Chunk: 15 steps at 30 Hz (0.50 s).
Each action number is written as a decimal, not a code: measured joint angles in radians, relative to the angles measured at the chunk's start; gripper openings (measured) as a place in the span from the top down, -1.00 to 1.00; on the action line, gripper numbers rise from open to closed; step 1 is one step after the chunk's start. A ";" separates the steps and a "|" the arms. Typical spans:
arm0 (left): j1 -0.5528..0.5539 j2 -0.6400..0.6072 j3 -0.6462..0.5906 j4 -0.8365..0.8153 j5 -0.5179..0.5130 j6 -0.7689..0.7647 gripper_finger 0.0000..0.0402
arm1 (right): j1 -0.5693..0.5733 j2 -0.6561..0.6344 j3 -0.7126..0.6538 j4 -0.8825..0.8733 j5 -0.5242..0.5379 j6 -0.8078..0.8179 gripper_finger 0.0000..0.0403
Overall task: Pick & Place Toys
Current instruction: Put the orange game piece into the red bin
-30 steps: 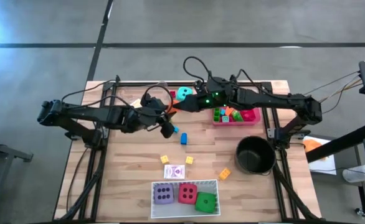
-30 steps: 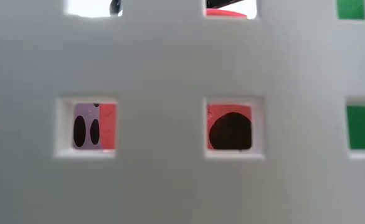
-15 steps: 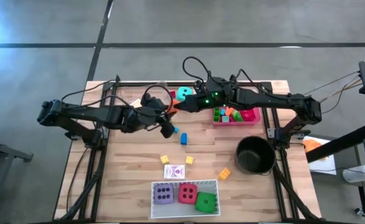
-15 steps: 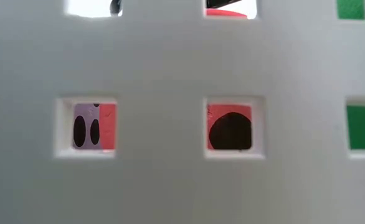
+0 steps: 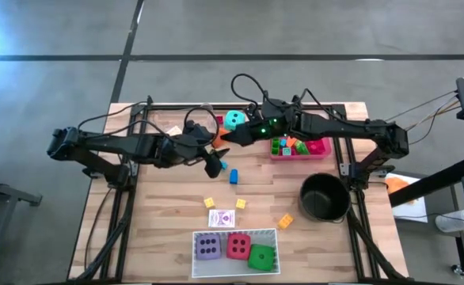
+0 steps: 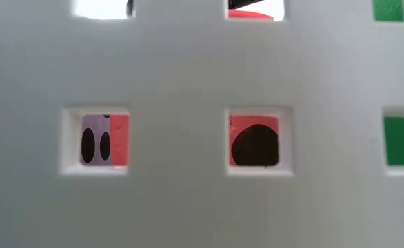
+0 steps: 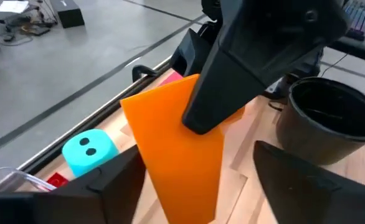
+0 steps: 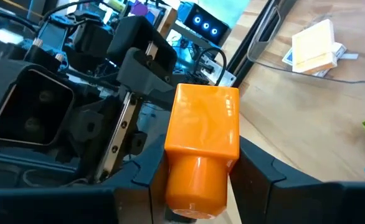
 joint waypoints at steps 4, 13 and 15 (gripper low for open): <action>-0.001 -0.018 0.000 -0.001 0.009 -0.034 -0.66 | -0.007 0.000 0.000 0.000 -0.003 -0.033 0.39; -0.001 -0.078 0.000 -0.010 -0.001 -0.050 -0.75 | -0.065 -0.008 0.000 -0.005 -0.052 -0.082 0.39; -0.001 -0.085 0.000 -0.011 -0.002 -0.062 -0.75 | -0.079 -0.016 0.000 -0.017 -0.057 -0.093 0.39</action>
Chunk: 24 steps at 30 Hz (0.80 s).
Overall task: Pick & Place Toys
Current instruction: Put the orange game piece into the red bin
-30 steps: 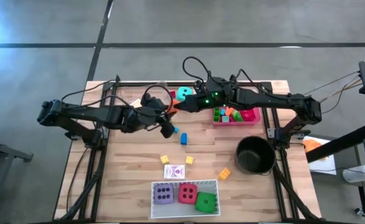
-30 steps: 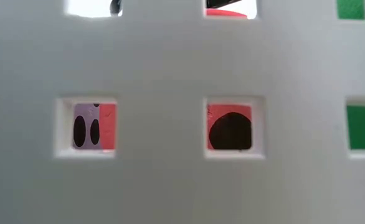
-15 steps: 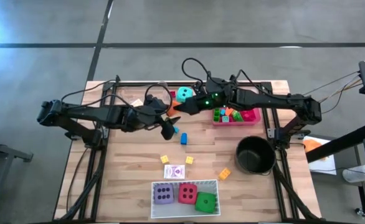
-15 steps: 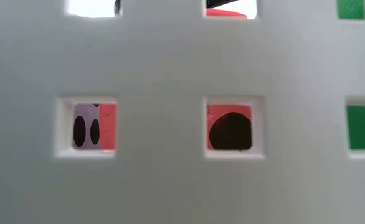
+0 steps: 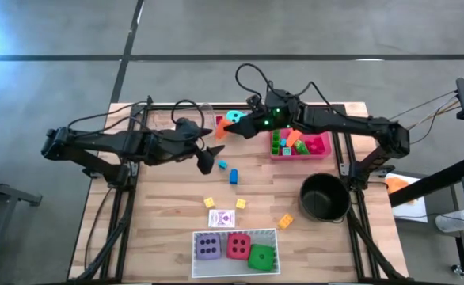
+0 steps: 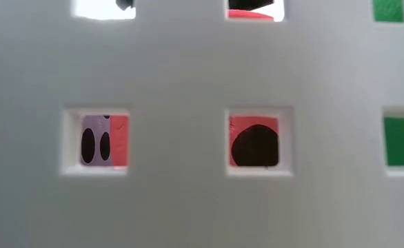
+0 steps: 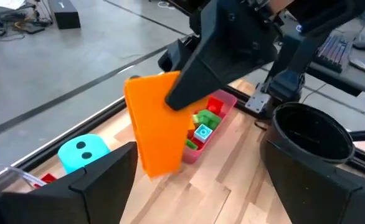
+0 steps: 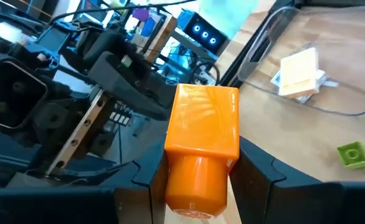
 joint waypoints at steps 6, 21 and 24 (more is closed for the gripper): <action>0.001 -0.008 0.000 -0.045 -0.039 -0.096 -0.75 | -0.064 -0.024 -0.001 -0.109 0.002 -0.071 0.39; 0.001 -0.012 0.000 -0.193 -0.018 -0.197 -0.76 | -0.273 -0.172 -0.003 -0.772 0.071 -0.352 0.39; 0.002 -0.012 0.000 -0.192 -0.004 -0.211 -0.76 | -0.297 -0.187 -0.009 -0.908 0.180 -0.375 0.39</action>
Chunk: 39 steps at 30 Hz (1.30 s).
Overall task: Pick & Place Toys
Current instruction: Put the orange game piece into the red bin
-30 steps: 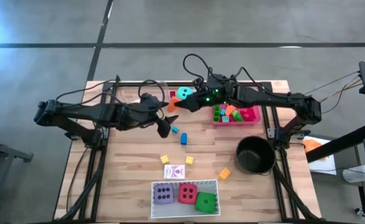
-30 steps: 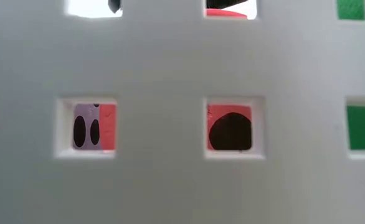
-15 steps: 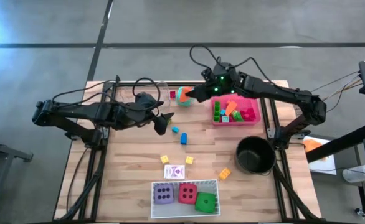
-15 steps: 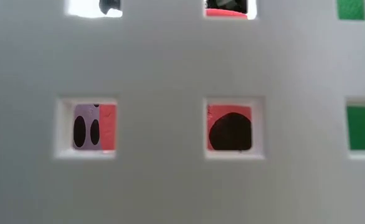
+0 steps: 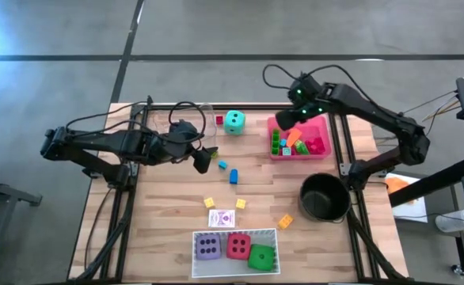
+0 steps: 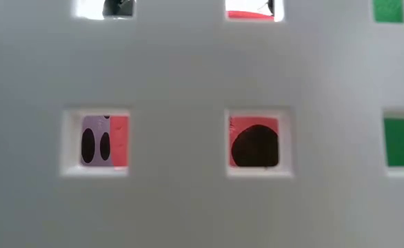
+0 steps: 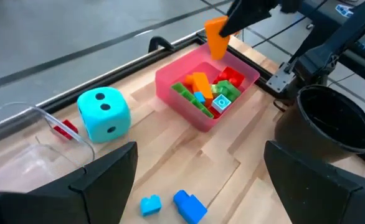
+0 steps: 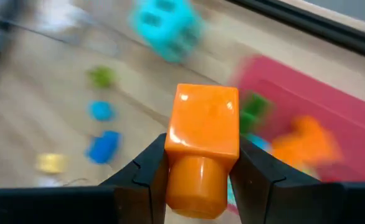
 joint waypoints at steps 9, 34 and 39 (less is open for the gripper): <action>0.000 0.000 0.000 -0.001 0.005 -0.001 -0.76 | -0.034 -0.001 -0.136 -0.083 0.061 -0.020 0.39; 0.003 0.000 0.000 -0.023 0.039 -0.079 -0.76 | -0.086 0.016 -0.463 0.307 -0.063 0.024 0.39; 0.003 0.000 0.000 -0.023 0.047 -0.087 -0.76 | -0.092 0.027 -0.479 0.314 -0.064 0.018 0.39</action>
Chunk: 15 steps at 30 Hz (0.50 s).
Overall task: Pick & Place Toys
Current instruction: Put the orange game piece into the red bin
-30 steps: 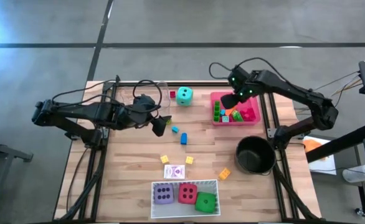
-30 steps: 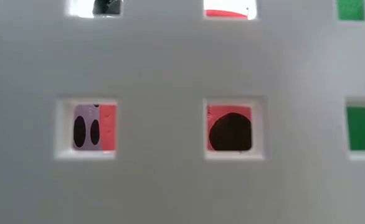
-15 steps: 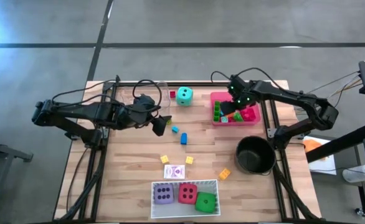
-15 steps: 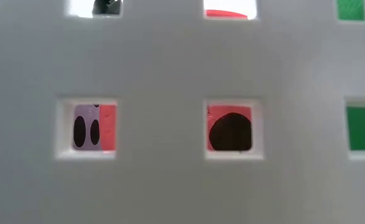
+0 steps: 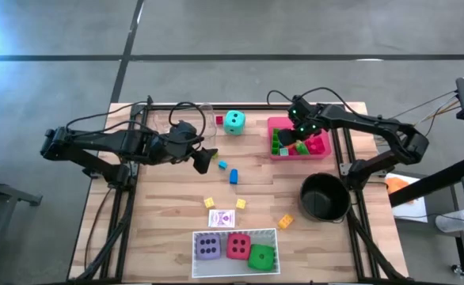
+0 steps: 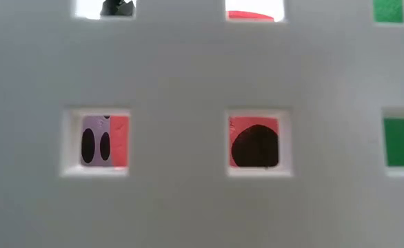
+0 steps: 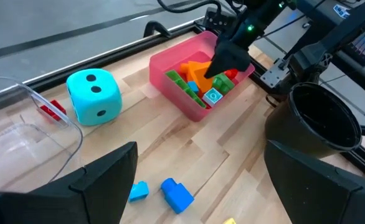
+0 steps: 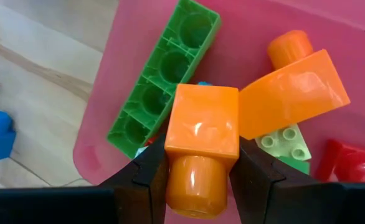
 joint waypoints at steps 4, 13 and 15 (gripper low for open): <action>0.001 0.000 0.000 0.000 0.000 0.000 -0.76 | 0.001 -0.002 -0.012 0.015 -0.001 0.000 0.39; 0.001 0.000 0.000 0.000 0.000 0.000 -0.76 | 0.002 -0.001 -0.023 -0.008 0.034 -0.005 0.06; 0.000 0.000 0.000 -0.001 0.000 0.000 -0.76 | 0.002 -0.005 -0.020 0.006 0.032 -0.015 -0.03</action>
